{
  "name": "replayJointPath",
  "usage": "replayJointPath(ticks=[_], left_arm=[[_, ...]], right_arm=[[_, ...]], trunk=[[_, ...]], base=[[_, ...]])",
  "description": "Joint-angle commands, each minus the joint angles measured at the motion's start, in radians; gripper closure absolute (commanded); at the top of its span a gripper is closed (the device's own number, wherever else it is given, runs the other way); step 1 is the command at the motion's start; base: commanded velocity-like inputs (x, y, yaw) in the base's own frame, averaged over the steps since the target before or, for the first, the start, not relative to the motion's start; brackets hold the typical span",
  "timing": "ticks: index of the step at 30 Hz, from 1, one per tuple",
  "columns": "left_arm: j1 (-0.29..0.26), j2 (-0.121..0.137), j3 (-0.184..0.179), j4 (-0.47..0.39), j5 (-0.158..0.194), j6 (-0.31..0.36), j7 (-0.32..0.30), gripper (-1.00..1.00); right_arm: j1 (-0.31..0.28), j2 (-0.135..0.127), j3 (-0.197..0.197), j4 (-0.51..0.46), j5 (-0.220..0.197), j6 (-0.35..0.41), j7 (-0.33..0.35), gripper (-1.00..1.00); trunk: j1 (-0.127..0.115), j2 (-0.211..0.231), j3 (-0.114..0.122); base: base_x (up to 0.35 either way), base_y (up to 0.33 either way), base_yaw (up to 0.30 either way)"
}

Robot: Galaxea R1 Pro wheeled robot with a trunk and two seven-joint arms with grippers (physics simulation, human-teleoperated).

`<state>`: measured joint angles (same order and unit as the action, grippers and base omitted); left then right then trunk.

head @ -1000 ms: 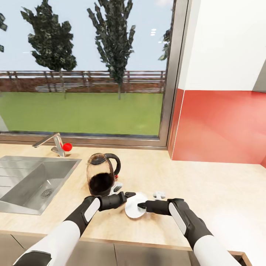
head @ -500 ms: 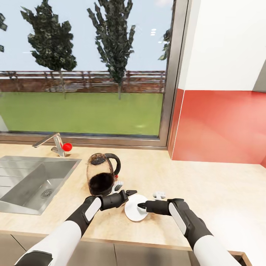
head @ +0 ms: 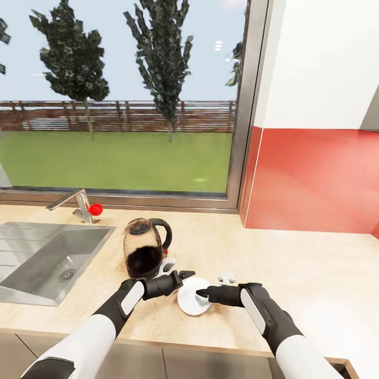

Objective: Set up a coffee station on the kitchen countertop: keep the coffee maker on the countertop, move the bottle of coffee from the kitchen shelf to the counter next to the coffee maker, place a paper coffee filter on top of the coffee maker, put the saucer next to the coffee maker with the coffee cup on the saucer, and place the electric kettle next to the coffee maker.

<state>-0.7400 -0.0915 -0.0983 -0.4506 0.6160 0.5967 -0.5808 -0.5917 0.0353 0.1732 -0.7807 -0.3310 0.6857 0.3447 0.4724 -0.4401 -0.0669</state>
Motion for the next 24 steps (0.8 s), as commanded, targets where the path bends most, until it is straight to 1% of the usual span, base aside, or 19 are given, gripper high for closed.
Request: replayJointPath(ticks=[1,21,24], left_arm=[[-0.001,0.000,-0.002,0.000,0.007,0.006,0.001,-1.00],[-0.001,0.001,-0.001,-0.001,0.009,0.007,0.001,-1.00],[-0.001,0.005,0.000,-0.008,0.010,0.008,0.001,-1.00]], right_arm=[[0.000,0.000,0.001,0.000,0.006,0.006,0.001,1.00],[0.000,-0.002,0.000,0.000,0.005,0.006,0.000,1.00],[0.000,-0.002,0.000,0.000,0.005,0.006,0.000,1.00]], trunk=[[0.001,-0.002,-0.002],[0.001,-0.002,-0.002],[0.001,-0.002,-0.002]], base=[[0.000,0.000,0.000],[0.000,0.000,0.000],[0.000,0.000,0.000]])
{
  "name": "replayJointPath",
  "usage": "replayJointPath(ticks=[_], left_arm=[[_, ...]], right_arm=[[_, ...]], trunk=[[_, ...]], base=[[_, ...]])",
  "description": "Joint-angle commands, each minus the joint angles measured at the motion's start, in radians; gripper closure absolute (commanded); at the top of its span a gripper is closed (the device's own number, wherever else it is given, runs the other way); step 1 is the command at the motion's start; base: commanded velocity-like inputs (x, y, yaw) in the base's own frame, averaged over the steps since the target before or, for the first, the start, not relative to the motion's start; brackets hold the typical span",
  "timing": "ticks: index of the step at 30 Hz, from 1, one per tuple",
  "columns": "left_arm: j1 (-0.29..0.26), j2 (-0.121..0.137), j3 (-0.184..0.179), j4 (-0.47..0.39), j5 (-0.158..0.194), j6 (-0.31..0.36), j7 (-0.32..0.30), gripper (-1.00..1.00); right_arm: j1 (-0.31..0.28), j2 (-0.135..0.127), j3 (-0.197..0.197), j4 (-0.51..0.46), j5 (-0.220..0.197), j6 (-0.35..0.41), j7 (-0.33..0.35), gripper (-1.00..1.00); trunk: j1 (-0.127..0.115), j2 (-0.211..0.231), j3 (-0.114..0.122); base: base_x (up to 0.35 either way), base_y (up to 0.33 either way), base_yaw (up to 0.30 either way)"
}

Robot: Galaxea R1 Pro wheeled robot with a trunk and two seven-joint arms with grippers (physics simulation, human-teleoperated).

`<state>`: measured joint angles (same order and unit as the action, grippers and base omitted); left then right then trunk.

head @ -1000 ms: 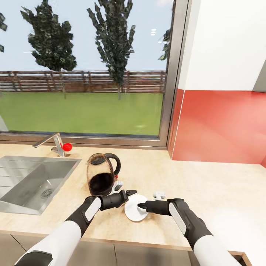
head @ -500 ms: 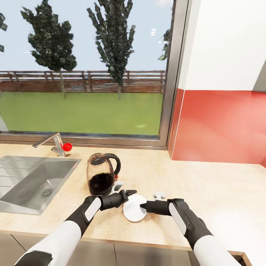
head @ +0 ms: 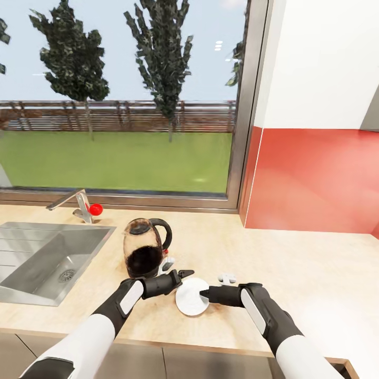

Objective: Set up a coffee station on the kitchen countertop: keep the coffee maker on the countertop, move the bottle of coffee from the kitchen shelf to the counter next to the coffee maker, place a paper coffee filter on top of the coffee maker, put the saucer next to the coffee maker with the coffee cup on the saucer, and place the electric kettle next to the coffee maker.

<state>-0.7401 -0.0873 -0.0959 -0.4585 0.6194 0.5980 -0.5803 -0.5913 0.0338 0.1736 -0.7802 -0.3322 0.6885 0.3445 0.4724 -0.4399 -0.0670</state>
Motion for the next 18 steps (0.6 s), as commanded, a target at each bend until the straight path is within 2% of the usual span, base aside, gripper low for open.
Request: replayJointPath(ticks=[1,18], left_arm=[[-0.001,0.001,-0.001,-0.002,0.007,0.007,0.001,-1.00],[-0.019,0.011,-0.007,-0.018,0.004,0.017,0.003,-1.00]], right_arm=[[-0.001,0.000,0.000,-0.001,0.006,0.003,0.001,1.00],[-0.001,-0.002,-0.002,-0.009,0.007,0.005,0.001,1.00]], trunk=[[0.001,-0.002,-0.002],[0.001,-0.002,-0.002]], base=[[0.000,0.000,0.000],[0.000,0.000,0.000]])
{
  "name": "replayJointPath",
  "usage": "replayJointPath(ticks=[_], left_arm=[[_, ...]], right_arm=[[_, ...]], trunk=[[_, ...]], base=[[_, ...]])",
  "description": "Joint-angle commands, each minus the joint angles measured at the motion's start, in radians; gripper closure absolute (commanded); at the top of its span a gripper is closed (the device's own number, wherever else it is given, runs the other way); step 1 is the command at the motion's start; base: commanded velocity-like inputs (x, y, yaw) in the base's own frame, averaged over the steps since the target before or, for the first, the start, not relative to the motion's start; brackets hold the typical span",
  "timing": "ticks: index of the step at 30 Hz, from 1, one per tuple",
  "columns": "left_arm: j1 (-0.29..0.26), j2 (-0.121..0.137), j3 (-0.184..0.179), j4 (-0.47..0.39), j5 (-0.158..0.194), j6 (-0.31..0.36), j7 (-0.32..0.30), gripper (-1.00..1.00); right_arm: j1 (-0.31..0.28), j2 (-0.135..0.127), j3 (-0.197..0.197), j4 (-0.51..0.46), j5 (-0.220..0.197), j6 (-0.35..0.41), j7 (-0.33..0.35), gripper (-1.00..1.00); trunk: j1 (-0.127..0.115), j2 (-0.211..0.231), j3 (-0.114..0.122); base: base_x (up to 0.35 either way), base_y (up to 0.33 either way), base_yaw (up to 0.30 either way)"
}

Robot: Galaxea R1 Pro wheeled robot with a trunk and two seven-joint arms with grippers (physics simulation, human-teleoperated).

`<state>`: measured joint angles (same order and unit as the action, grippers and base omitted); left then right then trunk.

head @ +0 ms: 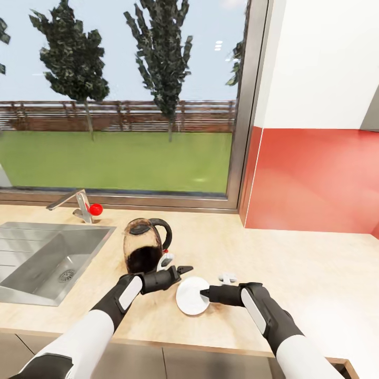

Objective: Set up a coffee station on the kitchen countertop: keep the coffee maker on the countertop, move the bottle of coffee from the kitchen shelf to the counter next to the coffee maker, place a paper coffee filter on top of the coffee maker, put the saucer next to the coffee maker with the coffee cup on the saucer, and place the electric kettle next to the coffee maker.

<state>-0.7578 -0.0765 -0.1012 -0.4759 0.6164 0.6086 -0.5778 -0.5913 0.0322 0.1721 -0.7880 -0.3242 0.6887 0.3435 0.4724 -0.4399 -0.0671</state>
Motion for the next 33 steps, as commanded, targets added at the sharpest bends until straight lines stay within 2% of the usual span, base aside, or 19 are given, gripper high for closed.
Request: replayJointPath(ticks=[1,4,14,25,26,30,31,32,33], left_arm=[[-0.001,0.001,-0.002,-0.002,0.007,0.006,0.001,-1.00],[0.005,0.001,-0.003,-0.022,0.006,0.006,0.001,-1.00],[0.013,0.000,-0.003,-0.030,0.006,0.007,0.001,-1.00],[0.014,0.004,-0.001,-0.030,0.006,0.006,-0.001,-1.00],[0.014,0.022,0.000,-0.030,0.008,0.008,-0.004,-1.00],[0.015,0.052,0.000,-0.030,0.010,0.008,-0.017,-1.00],[0.015,0.075,0.000,-0.030,0.011,0.008,-0.028,-1.00],[0.015,0.082,-0.001,-0.030,0.011,0.008,-0.031,-1.00],[0.016,0.106,-0.002,-0.030,0.010,0.008,-0.043,-1.00]], right_arm=[[-0.001,0.000,0.000,-0.001,-0.001,0.005,0.002,1.00],[-0.001,-0.001,-0.003,-0.002,-0.001,0.005,0.002,1.00],[-0.001,-0.002,-0.005,-0.004,-0.001,0.005,0.002,1.00],[-0.001,-0.001,-0.009,-0.008,-0.001,0.056,0.002,1.00],[-0.001,0.000,-0.009,-0.008,-0.001,0.057,0.002,1.00],[-0.001,0.000,-0.009,-0.009,0.000,0.056,0.003,1.00],[-0.001,0.000,-0.009,-0.017,0.001,0.056,0.003,1.00],[-0.001,0.000,-0.009,-0.020,0.001,0.056,0.003,1.00],[-0.001,0.000,-0.010,-0.027,0.001,0.055,0.003,1.00]], trunk=[[0.001,-0.002,-0.002],[0.001,-0.002,-0.002],[0.001,-0.002,-0.002],[0.001,-0.002,-0.002],[0.001,-0.002,-0.002],[0.001,-0.002,-0.002],[0.001,-0.002,-0.002],[0.001,-0.002,-0.002],[0.001,-0.002,-0.002]], base=[[0.000,0.000,0.000],[-0.045,0.000,0.000],[-0.306,0.000,0.000],[-0.335,0.000,0.000],[-0.335,0.000,0.000],[-0.335,0.000,0.000],[-0.335,0.000,0.000],[-0.335,0.000,0.000],[-0.335,0.000,0.000]])
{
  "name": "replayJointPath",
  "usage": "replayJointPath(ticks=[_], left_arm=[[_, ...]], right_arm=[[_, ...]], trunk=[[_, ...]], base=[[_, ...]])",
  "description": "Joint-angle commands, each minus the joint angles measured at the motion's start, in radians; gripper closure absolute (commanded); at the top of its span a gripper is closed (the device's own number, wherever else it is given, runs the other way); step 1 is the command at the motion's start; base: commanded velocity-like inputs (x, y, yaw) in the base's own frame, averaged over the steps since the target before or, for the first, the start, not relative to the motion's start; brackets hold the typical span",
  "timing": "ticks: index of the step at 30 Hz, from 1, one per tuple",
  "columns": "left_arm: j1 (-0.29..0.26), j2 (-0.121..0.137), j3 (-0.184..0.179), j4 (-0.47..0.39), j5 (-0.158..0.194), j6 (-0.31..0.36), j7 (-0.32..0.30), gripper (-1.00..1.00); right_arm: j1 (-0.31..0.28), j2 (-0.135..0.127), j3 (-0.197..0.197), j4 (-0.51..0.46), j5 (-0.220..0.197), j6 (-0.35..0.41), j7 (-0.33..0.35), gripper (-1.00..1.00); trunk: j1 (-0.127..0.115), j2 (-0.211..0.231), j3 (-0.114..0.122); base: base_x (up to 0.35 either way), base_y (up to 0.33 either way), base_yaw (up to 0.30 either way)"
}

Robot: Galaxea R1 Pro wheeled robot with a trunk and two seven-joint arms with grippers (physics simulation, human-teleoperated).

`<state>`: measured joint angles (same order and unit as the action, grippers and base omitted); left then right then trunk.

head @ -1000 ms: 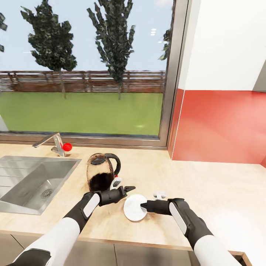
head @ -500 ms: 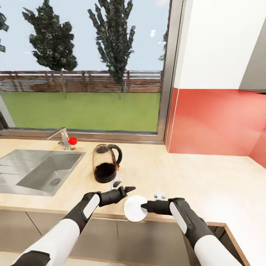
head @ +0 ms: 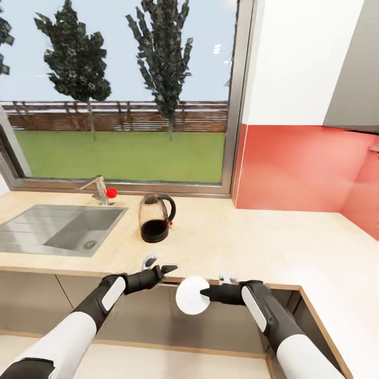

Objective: Set up a coffee station on the kitchen countertop: keep the coffee maker on the countertop, move the bottle of coffee from the kitchen shelf to the counter next to the coffee maker, place a paper coffee filter on top of the coffee maker, put the saucer next to the coffee maker with the coffee cup on the saucer, and place the electric kettle next to the coffee maker.

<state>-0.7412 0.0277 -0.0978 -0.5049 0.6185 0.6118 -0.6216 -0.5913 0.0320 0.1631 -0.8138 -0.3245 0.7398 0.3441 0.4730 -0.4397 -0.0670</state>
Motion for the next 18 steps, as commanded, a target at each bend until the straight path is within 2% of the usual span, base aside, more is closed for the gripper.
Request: replayJointPath(ticks=[1,2,6,7,8,10,11,12,13,14,16,17,18], left_arm=[[0.002,0.025,-0.007,0.001,0.004,0.004,-0.015,-1.00],[0.039,0.069,-0.011,0.006,-0.003,-0.002,-0.049,-1.00],[0.152,0.140,-0.015,0.000,-0.007,-0.011,-0.106,-1.00],[0.166,0.149,-0.015,0.000,-0.008,-0.012,-0.113,-1.00],[0.267,0.208,-0.016,0.000,-0.009,-0.048,-0.146,-1.00],[0.336,0.234,-0.017,0.008,-0.022,-0.106,-0.151,-1.00],[0.373,0.242,-0.017,0.013,-0.060,-0.136,-0.150,-1.00],[0.415,0.246,-0.016,0.017,-0.152,-0.178,-0.146,-1.00],[0.423,0.246,-0.016,0.018,-0.177,-0.191,-0.144,-1.00],[0.437,0.247,-0.014,0.023,-0.223,-0.218,-0.140,-1.00],[0.450,0.246,-0.011,0.047,-0.280,-0.264,-0.124,-1.00],[0.458,0.243,-0.010,0.098,-0.319,-0.312,-0.083,-1.00],[0.460,0.242,-0.010,0.127,-0.329,-0.333,-0.052,-1.00]], right_arm=[[-0.001,0.000,0.000,-0.005,0.000,0.004,0.003,1.00],[-0.001,0.000,0.001,-0.007,-0.001,0.003,0.006,1.00],[-0.001,0.001,0.007,-0.007,-0.002,-0.007,0.009,1.00],[-0.001,0.001,0.007,-0.007,-0.002,-0.011,0.010,1.00],[-0.001,0.002,0.008,-0.006,-0.002,-0.034,0.011,1.00],[-0.001,0.002,0.009,-0.002,-0.001,-0.048,0.012,1.00],[-0.001,0.001,0.009,-0.001,0.000,-0.054,0.012,1.00],[-0.001,0.001,0.009,0.002,0.001,-0.058,0.012,1.00],[-0.001,0.001,0.009,0.002,0.001,-0.059,0.012,1.00],[-0.001,0.001,0.010,0.002,0.002,-0.060,0.012,1.00],[-0.001,0.001,0.010,0.003,0.001,-0.062,0.012,1.00],[-0.001,0.002,0.011,0.003,0.001,-0.063,0.012,1.00],[-0.001,0.002,0.011,0.003,0.001,-0.063,0.013,1.00]], trunk=[[0.000,-0.002,-0.002],[0.000,-0.002,-0.002],[0.000,-0.002,-0.002],[0.000,-0.002,-0.002],[0.000,-0.002,-0.002],[0.000,-0.002,-0.002],[0.000,-0.002,-0.002],[0.000,-0.002,-0.002],[0.000,-0.002,-0.002],[0.000,-0.002,-0.002],[0.000,-0.002,-0.002],[0.000,-0.002,-0.002],[0.000,-0.002,-0.002]], base=[[-0.334,0.000,0.000],[-0.304,0.000,0.000],[-0.253,0.000,0.000],[-0.224,0.000,0.000],[-0.090,0.000,0.000],[-0.043,0.000,0.000],[-0.015,0.000,0.000],[-0.006,0.000,0.000],[-0.005,0.000,0.000],[-0.003,0.000,0.000],[-0.002,0.000,0.000],[0.000,0.000,0.000],[0.000,0.000,0.000]])
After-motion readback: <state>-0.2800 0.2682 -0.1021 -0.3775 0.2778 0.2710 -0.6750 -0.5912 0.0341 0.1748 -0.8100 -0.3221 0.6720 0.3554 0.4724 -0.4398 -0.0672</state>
